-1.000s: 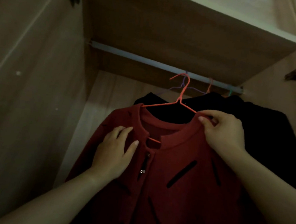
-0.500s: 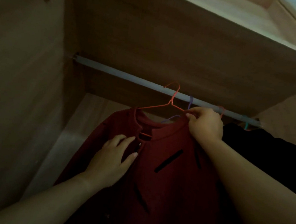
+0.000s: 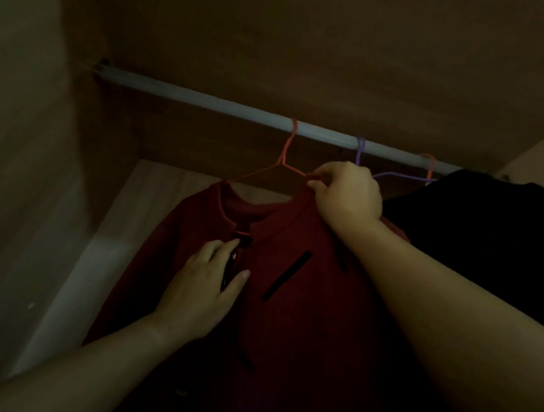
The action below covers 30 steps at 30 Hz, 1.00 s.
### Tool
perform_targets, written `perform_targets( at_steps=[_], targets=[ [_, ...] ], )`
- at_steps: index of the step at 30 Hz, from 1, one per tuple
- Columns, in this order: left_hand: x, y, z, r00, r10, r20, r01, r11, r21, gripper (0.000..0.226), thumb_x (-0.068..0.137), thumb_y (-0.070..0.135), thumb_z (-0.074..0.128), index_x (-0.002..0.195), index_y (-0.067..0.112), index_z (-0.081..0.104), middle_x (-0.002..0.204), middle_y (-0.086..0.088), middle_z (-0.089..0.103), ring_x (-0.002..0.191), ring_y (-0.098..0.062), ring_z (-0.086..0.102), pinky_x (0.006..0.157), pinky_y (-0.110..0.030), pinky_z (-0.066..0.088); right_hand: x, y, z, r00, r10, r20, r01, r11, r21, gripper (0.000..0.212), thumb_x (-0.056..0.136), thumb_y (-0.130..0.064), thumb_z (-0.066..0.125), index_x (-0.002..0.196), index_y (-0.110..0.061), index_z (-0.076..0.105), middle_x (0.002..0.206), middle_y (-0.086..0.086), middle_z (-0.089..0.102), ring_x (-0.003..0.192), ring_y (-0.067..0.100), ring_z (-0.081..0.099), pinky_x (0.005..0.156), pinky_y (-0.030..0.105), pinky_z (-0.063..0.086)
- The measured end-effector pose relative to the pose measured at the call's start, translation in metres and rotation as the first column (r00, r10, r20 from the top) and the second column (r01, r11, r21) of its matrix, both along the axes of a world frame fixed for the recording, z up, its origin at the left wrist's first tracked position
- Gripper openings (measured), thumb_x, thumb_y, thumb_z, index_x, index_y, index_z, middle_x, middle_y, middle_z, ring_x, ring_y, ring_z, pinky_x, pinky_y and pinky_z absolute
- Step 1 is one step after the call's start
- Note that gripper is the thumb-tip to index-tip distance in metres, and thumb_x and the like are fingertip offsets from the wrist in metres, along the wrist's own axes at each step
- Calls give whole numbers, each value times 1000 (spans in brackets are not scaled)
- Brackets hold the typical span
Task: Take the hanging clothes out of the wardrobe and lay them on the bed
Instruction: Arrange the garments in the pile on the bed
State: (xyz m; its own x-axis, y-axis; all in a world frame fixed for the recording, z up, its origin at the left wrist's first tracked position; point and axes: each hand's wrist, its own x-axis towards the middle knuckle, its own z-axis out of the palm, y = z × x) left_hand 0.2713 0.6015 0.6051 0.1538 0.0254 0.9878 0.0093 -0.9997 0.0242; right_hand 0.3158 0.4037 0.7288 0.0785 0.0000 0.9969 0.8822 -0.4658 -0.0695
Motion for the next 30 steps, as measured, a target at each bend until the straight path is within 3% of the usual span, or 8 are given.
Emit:
perform_targets(
  at_steps=[3,5,8,13,19,22,26,30],
  targets=[
    [0,4,-15,999,3,43,-3,1000,15,65,91,55,31,149,31,14,153,3,19,137,-14,27,110,-34,32,-1,3,-19,967,-193,168,193,981,15,28,96,-33,48,121,-27,58,116,2,60,105,22,56,72,34,43],
    [-3,4,-29,998,6,64,-8,999,34,70,88,62,22,149,32,11,154,3,19,138,-13,26,111,-38,31,-1,1,-35,933,-278,227,287,958,-7,35,98,-36,40,129,-23,53,131,6,52,117,24,49,88,39,41],
    [-9,2,-61,998,50,23,-51,996,74,72,85,63,15,149,30,11,154,3,22,138,-12,26,111,-38,30,2,-3,-82,921,-286,266,314,947,-69,44,97,-42,37,134,-22,49,150,10,32,137,28,28,112,45,19],
    [-16,-11,-140,989,105,-101,-89,984,151,64,89,60,17,147,32,19,155,3,22,140,-14,24,114,-43,15,18,-3,-203,908,-346,236,393,898,-197,63,87,-54,26,131,-18,54,145,12,41,137,32,33,110,48,20],
    [-23,-43,-245,979,25,-201,-10,997,73,56,93,54,26,144,31,27,153,0,29,139,-14,24,112,-44,8,16,-26,-340,929,-360,89,366,853,-372,60,90,-52,31,138,-17,46,145,9,41,136,30,35,109,46,21],
    [-30,-63,-297,953,-23,-302,32,999,25,56,93,54,26,144,30,29,151,0,32,138,-16,30,112,-45,11,4,-44,-406,937,-331,-113,243,849,-469,63,90,-56,27,141,-20,39,149,6,36,136,27,36,104,43,30],
    [-46,-99,-370,887,-180,-425,148,983,-108,56,93,57,25,143,32,30,151,2,31,137,-17,30,111,-50,24,-29,-81,-483,876,-336,-345,114,841,-530,73,85,-64,17,147,-25,26,155,-2,23,141,18,25,106,40,38],
    [-75,-136,-445,770,-329,-547,233,943,-240,59,91,59,24,141,31,37,149,3,34,135,-16,33,108,-51,30,-82,-124,-549,786,-430,-443,118,809,-576,62,92,-57,30,145,-24,31,149,-2,33,136,15,33,101,29,38]
  ],
)
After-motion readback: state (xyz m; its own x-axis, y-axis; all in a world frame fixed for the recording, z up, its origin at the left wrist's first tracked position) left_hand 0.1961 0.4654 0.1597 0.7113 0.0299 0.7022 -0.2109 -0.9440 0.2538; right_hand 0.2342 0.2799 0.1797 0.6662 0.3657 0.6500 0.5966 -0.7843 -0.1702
